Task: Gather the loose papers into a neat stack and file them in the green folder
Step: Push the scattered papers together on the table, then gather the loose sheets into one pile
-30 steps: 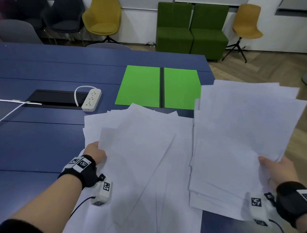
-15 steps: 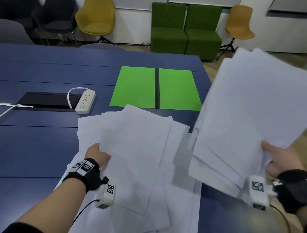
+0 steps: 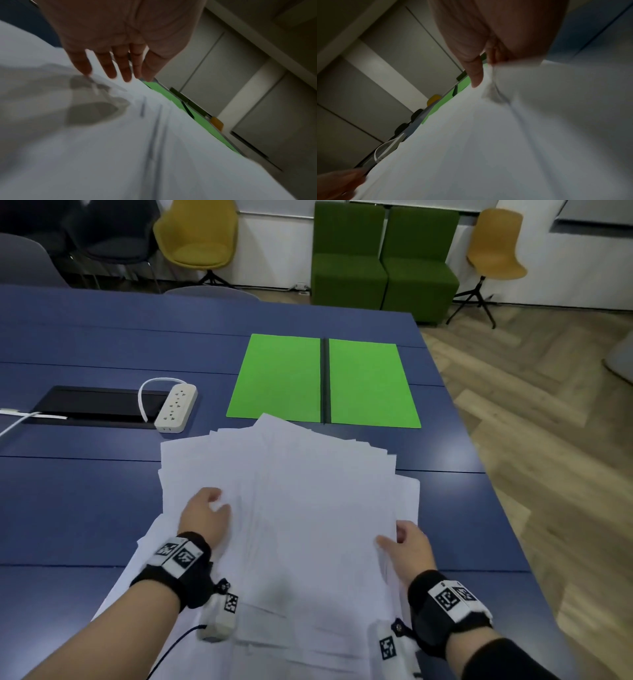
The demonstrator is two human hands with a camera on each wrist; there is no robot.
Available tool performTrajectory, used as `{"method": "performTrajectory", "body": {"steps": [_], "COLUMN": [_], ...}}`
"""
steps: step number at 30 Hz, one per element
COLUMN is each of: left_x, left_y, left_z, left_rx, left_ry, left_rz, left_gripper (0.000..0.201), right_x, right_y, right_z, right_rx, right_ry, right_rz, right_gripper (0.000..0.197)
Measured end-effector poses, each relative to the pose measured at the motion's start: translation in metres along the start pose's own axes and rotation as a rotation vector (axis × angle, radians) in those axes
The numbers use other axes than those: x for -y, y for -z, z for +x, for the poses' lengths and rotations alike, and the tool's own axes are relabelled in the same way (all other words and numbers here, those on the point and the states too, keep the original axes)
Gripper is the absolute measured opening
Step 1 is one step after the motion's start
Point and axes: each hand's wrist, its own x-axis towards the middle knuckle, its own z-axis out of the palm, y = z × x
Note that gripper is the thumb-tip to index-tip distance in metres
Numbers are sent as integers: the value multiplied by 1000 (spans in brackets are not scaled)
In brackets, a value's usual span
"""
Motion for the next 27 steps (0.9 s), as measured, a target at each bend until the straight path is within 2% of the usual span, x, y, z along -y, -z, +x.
{"method": "performTrajectory", "body": {"steps": [3, 5, 7, 8, 11, 17, 23, 25, 27], "left_x": [24, 36, 42, 42, 33, 24, 17, 13, 10], "left_y": [40, 57, 60, 58, 49, 36, 26, 19, 13], "left_z": [14, 17, 20, 22, 23, 8, -6, -10, -12], "left_rx": [-158, -133, -49, 2, 85, 193, 247, 270, 256], "left_ry": [233, 417, 473, 450, 307, 134, 31, 31, 44], "left_rz": [196, 214, 160, 149, 204, 65, -82, -115, -146], "left_gripper": [53, 61, 61, 55, 24, 31, 42, 41, 36], "right_x": [-13, -18, -16, -13, -5, 6, -2, -6, -8], "right_y": [25, 38, 40, 39, 31, 28, 29, 25, 20], "right_z": [10, 12, 13, 14, 21, 39, 51, 54, 54], "right_rx": [-198, -214, -170, -148, -141, -182, 50, 73, 34], "right_ry": [-20, -96, -91, -68, -26, -7, -64, -84, -89], "right_rz": [-155, -171, -199, -226, -262, -152, 90, 96, 130], "right_gripper": [42, 46, 19, 9, 12, 11, 10, 12, 11]}}
